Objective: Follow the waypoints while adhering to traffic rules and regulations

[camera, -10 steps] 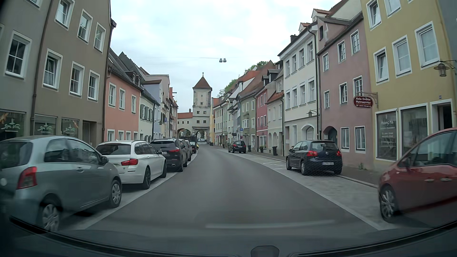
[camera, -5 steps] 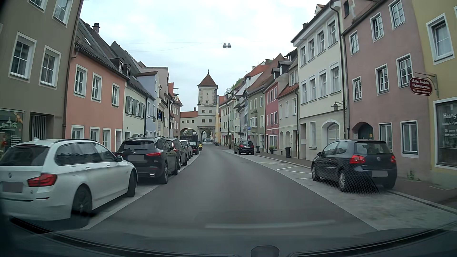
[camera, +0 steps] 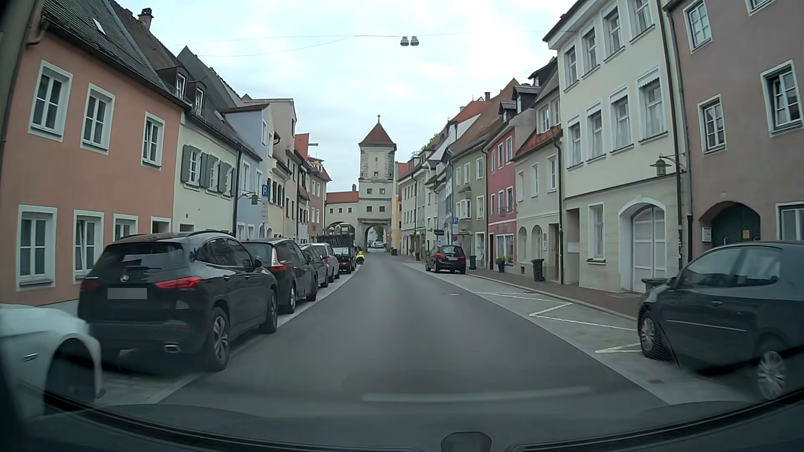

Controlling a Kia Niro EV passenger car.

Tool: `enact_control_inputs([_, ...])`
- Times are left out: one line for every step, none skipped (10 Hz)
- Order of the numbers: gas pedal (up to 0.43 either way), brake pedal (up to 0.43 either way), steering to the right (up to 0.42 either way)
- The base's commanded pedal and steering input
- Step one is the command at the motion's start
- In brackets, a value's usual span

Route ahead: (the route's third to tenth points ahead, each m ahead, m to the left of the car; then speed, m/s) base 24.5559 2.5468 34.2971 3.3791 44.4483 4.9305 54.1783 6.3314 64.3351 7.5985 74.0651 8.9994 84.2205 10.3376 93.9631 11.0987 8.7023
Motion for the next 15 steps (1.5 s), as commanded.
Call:
enact_control_inputs([0.059,0.000,-0.030])
enact_control_inputs([0.059,0.000,-0.030])
enact_control_inputs([0.059,0.000,-0.030])
enact_control_inputs([0.059,0.000,-0.029])
enact_control_inputs([0.059,0.000,-0.028])
enact_control_inputs([0.059,0.000,-0.027])
enact_control_inputs([0.059,0.000,-0.027])
enact_control_inputs([0.067,0.000,-0.026])
enact_control_inputs([0.067,0.000,-0.025])
enact_control_inputs([0.067,0.000,-0.024])
enact_control_inputs([0.067,0.000,-0.022])
enact_control_inputs([0.067,0.000,-0.021])
enact_control_inputs([0.067,0.000,-0.019])
enact_control_inputs([0.067,0.000,-0.015])
enact_control_inputs([0.067,0.000,-0.012])
